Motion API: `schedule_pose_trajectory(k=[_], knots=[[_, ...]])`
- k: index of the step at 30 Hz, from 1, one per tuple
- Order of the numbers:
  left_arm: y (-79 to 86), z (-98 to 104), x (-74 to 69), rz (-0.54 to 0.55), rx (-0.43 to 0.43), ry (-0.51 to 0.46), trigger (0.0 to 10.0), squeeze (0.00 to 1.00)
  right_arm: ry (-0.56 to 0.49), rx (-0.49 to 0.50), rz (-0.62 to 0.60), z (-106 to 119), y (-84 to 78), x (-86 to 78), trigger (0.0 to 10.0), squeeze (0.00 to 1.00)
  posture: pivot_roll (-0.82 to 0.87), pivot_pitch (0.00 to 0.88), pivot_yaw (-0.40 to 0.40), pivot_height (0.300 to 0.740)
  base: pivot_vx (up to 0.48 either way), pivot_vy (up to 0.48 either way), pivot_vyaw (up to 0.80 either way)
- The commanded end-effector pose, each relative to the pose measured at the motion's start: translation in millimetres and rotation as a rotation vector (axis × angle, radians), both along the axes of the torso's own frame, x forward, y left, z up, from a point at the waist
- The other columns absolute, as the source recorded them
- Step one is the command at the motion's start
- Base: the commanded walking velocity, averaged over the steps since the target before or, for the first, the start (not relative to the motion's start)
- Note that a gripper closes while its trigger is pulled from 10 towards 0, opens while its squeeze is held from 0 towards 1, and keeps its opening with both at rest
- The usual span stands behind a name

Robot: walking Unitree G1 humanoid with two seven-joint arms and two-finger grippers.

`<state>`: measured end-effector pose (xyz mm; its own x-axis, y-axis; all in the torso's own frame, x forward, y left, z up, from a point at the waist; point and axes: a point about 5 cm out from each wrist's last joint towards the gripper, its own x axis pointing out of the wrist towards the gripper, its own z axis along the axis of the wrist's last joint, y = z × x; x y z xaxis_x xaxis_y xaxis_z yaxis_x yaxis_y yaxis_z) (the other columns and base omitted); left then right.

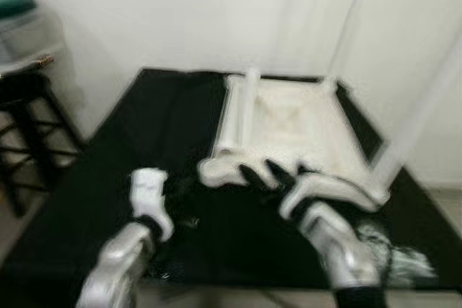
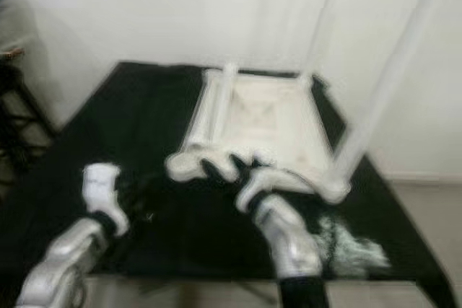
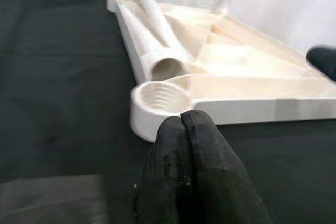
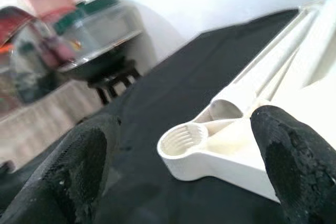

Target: Building children table

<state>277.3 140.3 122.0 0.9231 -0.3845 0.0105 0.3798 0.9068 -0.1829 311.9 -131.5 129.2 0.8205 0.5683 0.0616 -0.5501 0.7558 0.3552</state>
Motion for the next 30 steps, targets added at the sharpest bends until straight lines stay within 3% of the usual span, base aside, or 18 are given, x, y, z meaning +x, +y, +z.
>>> schedule_pose_trajectory(k=[1, 9, 13, 16, 17, 18, 19, 20, 21, 22, 23, 24, 27, 30], knots=[[-1.3, -2, -0.9, -0.003, 0.000, 0.014, 10.0, 0.00, 0.011, -0.003, -0.003, -2, -1.3, -0.8, 10.0, 0.00, -0.03, 0.000, -0.039, 0.740, 0.000, 0.000, 0.00], [1.2, -2, 0.0, 0.015, 0.003, 0.013, 10.0, 0.00, 0.008, -0.042, 0.017, -2, 1.3, -1.4, 10.0, 0.00, -0.01, 0.000, -0.042, 0.740, 0.000, 0.000, 0.00], [3.1, -1, -1.2, 0.038, 0.023, -0.001, 10.0, 0.00, -0.111, -0.224, 0.003, 16, 8.3, 17.6, 10.0, 0.00, 0.02, 0.000, -0.065, 0.740, 0.000, 0.000, 0.60], [3.1, -1, -1.8, 0.041, 0.022, -0.002, 10.0, 0.00, -0.118, -0.262, 0.008, 19, 6.4, 23.8, 10.0, 0.00, 0.02, 0.000, -0.073, 0.740, 0.000, 0.000, 0.53], [2.8, -1, -3.3, 0.042, 0.018, -0.003, 10.0, 0.00, -0.127, -0.387, 0.048, 22, 0.5, 30.8, 10.0, 0.00, 0.03, 0.000, -0.086, 0.740, 0.000, 0.000, 0.00], [2.8, -1, -3.3, 0.042, 0.018, -0.003, 10.0, 0.00, -0.127, -0.387, 0.048, 22, 0.5, 30.8, 10.0, 0.00, 0.03, 0.000, -0.086, 0.740, 0.000, 0.000, 0.00], [2.6, -1, -4.3, 0.043, 0.014, -0.004, 10.0, 0.00, -0.127, -0.480, 0.074, 23, -5.0, 35.3, 10.0, 0.00, 0.03, 0.000, -0.086, 0.740, 0.000, 0.000, 0.00], [2.6, -1, -4.3, 0.043, 0.014, -0.004, 10.0, 0.00, -0.127, -0.480, 0.074, 23, -5.0, 35.3, 10.0, 0.00, 0.03, 0.000, -0.086, 0.740, 0.000, 0.000, 0.00], [1.9, -1, -5.2, 0.042, 0.012, -0.005, 10.0, 0.00, -0.117, -0.579, 0.114, 26, -15.7, 40.6, 10.0, 0.00, 0.03, 0.000, -0.093, 0.740, 0.000, 0.000, 0.00], [1.9, -1, -5.2, 0.042, 0.012, -0.005, 10.0, 0.00, -0.117, -0.579, 0.114, 26, -15.7, 40.6, 10.0, 0.00, 0.03, 0.000, -0.093, 0.740, 0.000, 0.000, 0.00], [1.0, -1, -5.8, 0.037, 0.009, -0.007, 10.0, 0.00, -0.112, -0.686, 0.170, 34, -30.2, 45.1, 10.0, 0.00, 0.03, 0.000, -0.098, 0.740, 0.000, 0.000, 0.00], [1.0, -1, -5.8, 0.037, 0.009, -0.007, 10.0, 0.00, -0.112, -0.686, 0.170, 34, -30.2, 45.1, 10.0, 0.00, 0.03, 0.000, -0.098, 0.740, 0.000, 0.000, 0.00], [-1.9, -1, -6.5, 0.028, -0.003, -0.012, 10.0, 0.00, -0.052, -0.929, 0.358, 51, -66.2, 47.2, 10.0, 0.00, 0.03, 0.000, -0.105, 0.740, 0.000, 0.000, 0.00], [-2.7, -1, -6.2, 0.028, -0.004, -0.013, 10.0, 0.00, -0.009, -1.003, 0.456, 48, -75.2, 44.8, 10.0, 0.00, 0.03, 0.000, -0.106, 0.740, 0.000, 0.000, 0.00]])
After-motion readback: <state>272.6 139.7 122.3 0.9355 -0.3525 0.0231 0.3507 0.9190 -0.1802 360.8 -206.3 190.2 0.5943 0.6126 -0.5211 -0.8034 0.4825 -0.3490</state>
